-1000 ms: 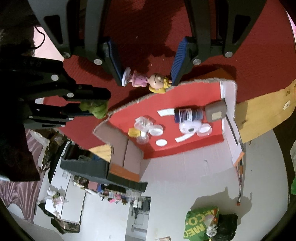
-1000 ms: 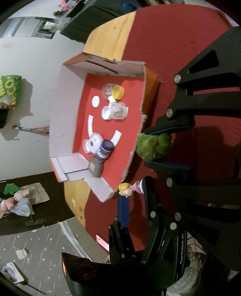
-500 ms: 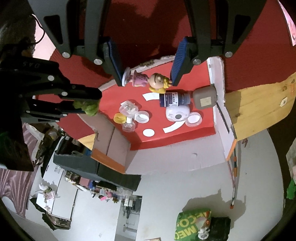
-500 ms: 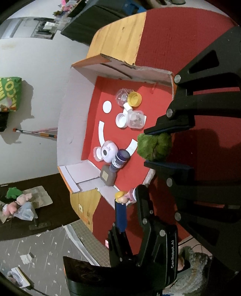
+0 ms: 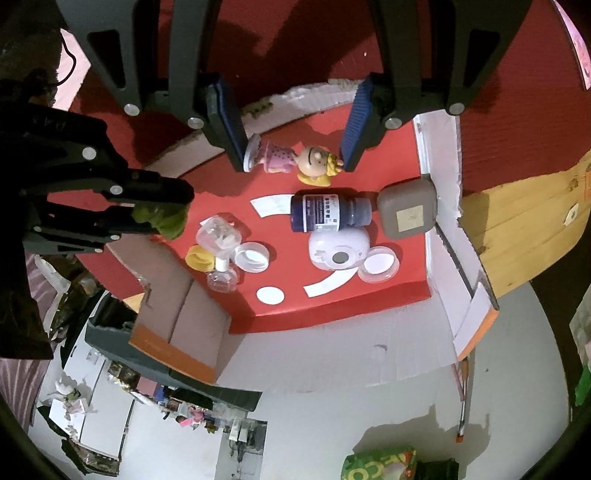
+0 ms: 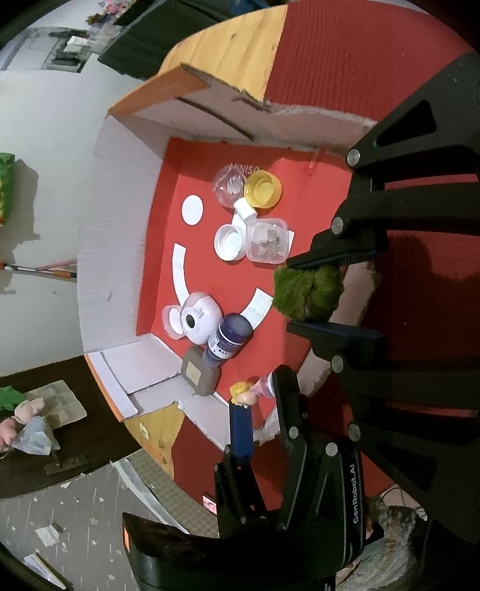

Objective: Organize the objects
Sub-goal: 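Carry the doll and green plush toy up over the box wall into the box, then lower the doll and open the left tool while the right tool releases the plush toy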

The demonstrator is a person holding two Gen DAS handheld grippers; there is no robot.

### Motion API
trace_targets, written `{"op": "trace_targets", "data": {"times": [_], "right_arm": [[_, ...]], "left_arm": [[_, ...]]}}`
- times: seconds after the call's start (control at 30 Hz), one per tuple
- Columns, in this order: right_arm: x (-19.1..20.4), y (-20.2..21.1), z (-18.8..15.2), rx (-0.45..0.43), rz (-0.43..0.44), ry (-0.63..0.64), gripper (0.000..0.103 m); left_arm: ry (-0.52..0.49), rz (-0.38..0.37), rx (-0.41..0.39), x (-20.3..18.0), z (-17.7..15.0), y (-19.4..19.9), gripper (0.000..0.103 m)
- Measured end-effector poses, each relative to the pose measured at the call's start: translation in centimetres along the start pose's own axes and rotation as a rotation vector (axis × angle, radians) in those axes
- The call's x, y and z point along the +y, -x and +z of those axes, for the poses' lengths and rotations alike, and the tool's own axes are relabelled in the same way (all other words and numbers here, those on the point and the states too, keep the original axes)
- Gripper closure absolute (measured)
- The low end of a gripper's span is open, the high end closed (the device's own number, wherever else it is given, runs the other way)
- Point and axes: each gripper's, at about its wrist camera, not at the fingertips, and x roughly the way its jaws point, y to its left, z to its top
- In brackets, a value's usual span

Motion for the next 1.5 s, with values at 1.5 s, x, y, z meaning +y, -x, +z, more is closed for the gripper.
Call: {"op": "trace_targets", "data": {"times": [1.5], "right_arm": [[-2.8, -4.7, 1.5, 0.02, -0.091, -0.043, 0.078]], "left_arm": [[0.055, 0.015, -0.02, 1.3, 1.6, -4.4, 0.05]]}}
